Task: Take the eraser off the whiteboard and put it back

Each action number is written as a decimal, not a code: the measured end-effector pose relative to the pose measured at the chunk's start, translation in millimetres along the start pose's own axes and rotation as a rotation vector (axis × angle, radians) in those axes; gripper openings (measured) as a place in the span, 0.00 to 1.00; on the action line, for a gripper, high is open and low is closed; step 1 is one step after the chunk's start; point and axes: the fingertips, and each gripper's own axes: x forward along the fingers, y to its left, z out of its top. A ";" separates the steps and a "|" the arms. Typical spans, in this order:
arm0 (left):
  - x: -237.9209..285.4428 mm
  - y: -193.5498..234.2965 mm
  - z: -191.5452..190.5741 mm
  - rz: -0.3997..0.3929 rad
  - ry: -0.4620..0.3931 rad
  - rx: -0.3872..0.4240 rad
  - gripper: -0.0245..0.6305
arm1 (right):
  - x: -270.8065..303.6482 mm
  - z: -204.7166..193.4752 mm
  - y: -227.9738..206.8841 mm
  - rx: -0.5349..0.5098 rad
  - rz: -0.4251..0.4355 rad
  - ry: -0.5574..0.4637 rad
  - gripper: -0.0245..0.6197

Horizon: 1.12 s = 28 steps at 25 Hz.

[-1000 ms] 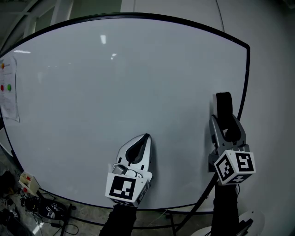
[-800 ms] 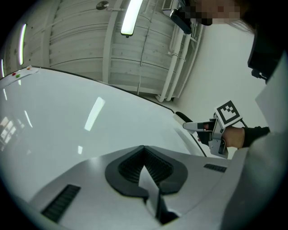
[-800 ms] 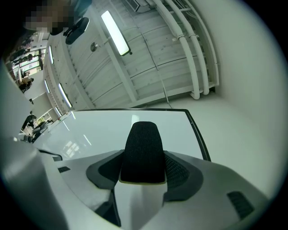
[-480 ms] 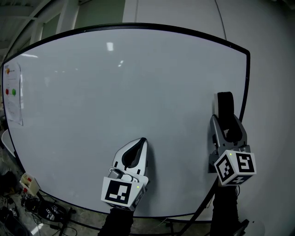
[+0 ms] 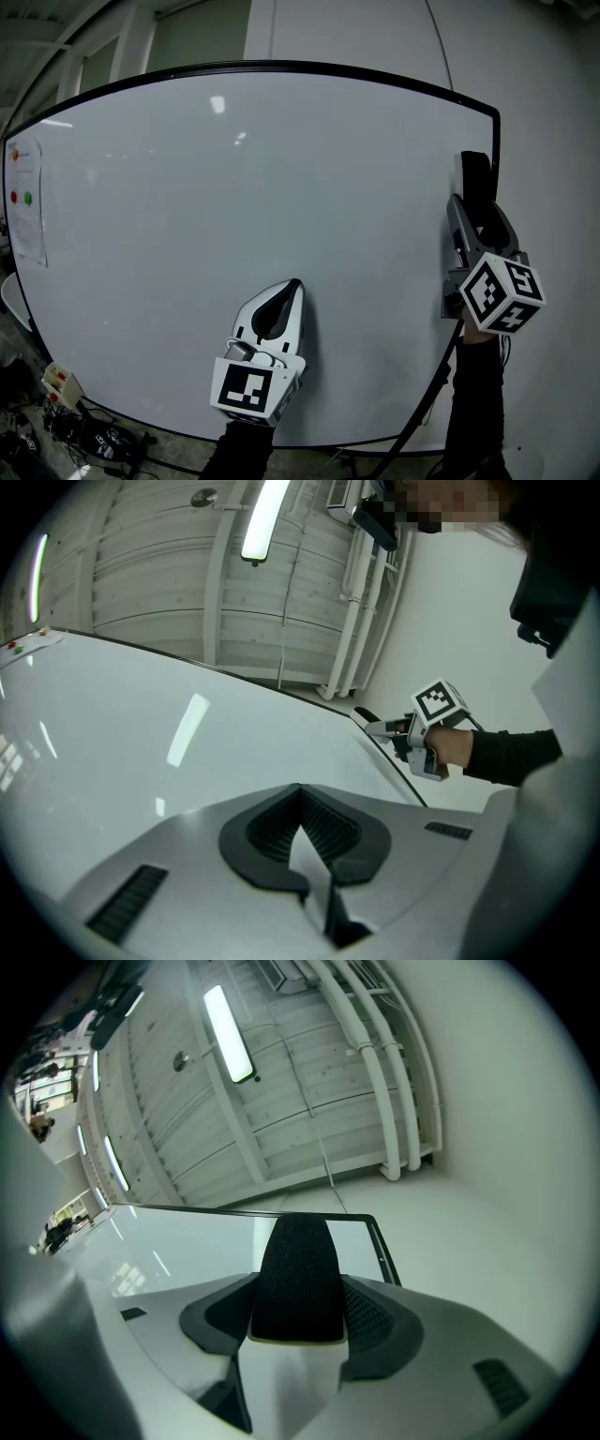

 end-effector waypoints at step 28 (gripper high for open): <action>9.1 -3.1 3.3 -0.055 -0.029 -0.003 0.05 | 70.2 14.7 -54.5 0.033 -0.100 0.084 0.46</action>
